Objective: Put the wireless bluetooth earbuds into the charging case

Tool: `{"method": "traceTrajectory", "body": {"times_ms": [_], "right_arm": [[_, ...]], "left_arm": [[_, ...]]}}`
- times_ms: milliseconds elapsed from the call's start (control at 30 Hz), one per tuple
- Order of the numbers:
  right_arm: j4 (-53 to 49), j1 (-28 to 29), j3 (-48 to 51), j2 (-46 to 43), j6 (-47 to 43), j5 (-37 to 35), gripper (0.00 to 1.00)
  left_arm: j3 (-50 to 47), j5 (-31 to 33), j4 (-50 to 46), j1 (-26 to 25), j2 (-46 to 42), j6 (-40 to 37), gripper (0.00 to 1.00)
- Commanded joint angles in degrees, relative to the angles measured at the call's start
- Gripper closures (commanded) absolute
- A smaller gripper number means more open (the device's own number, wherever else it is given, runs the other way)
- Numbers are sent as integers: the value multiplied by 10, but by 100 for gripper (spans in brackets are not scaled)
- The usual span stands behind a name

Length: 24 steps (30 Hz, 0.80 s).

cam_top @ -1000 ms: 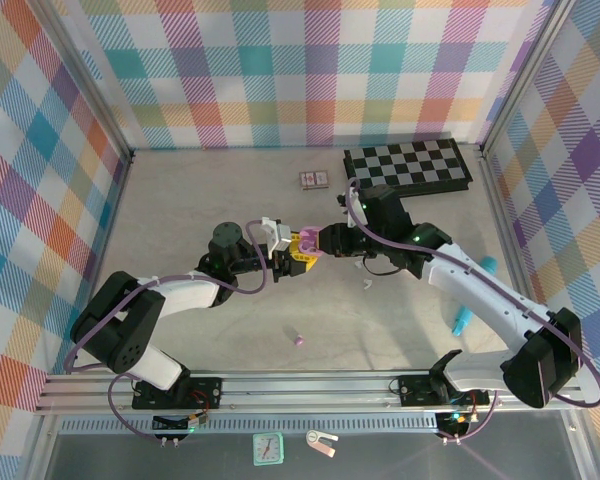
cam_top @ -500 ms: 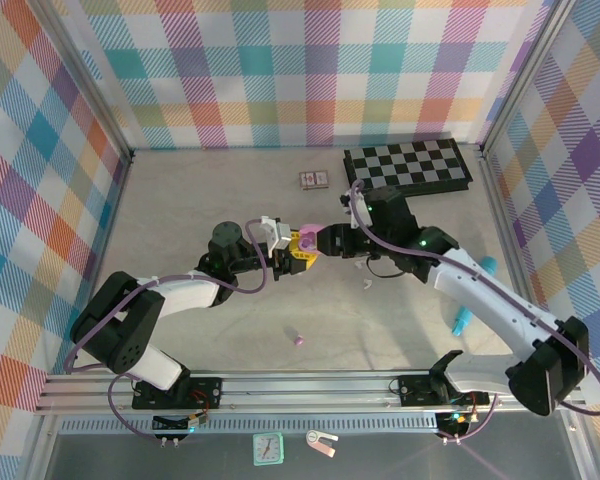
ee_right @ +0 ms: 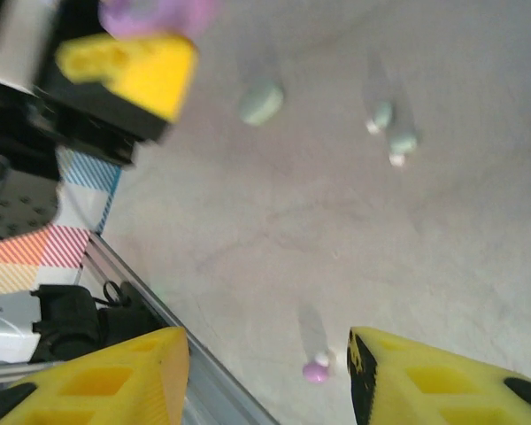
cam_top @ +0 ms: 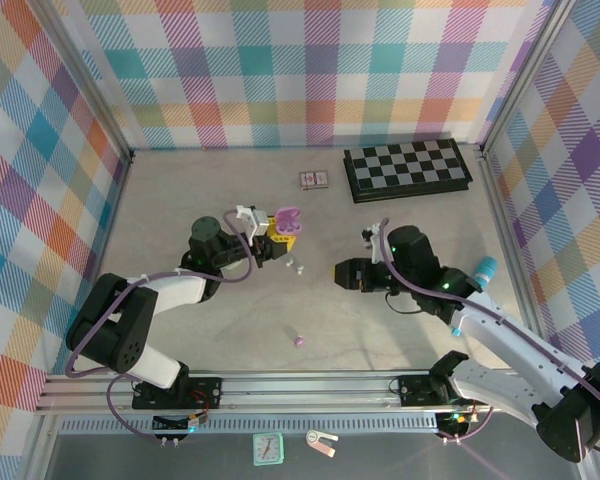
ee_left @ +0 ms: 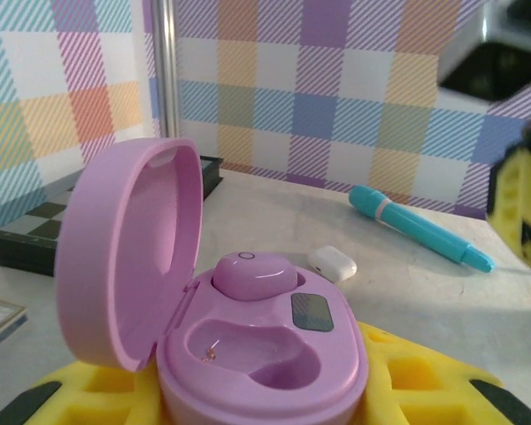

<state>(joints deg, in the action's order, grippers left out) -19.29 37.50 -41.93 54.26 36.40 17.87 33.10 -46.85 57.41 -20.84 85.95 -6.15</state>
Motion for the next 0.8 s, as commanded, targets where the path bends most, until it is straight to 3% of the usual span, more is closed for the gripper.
{"method": "traceTrajectory", "body": {"times_ms": [0,133,433,767], "right_arm": [[13,5,32,1,42,28,50],[0,27,43,44,48,26,50],[-43,140,-24,228,60,-34,56],[-18,174,-89,377,94,15,66]], "left_arm": [[-7,2,43,15,-15,4,71],[-6,7,45,28,-15,7,71],[-10,28,22,37,-33,-5,71],[-18,40,-27,44,-69,-31,71]]}}
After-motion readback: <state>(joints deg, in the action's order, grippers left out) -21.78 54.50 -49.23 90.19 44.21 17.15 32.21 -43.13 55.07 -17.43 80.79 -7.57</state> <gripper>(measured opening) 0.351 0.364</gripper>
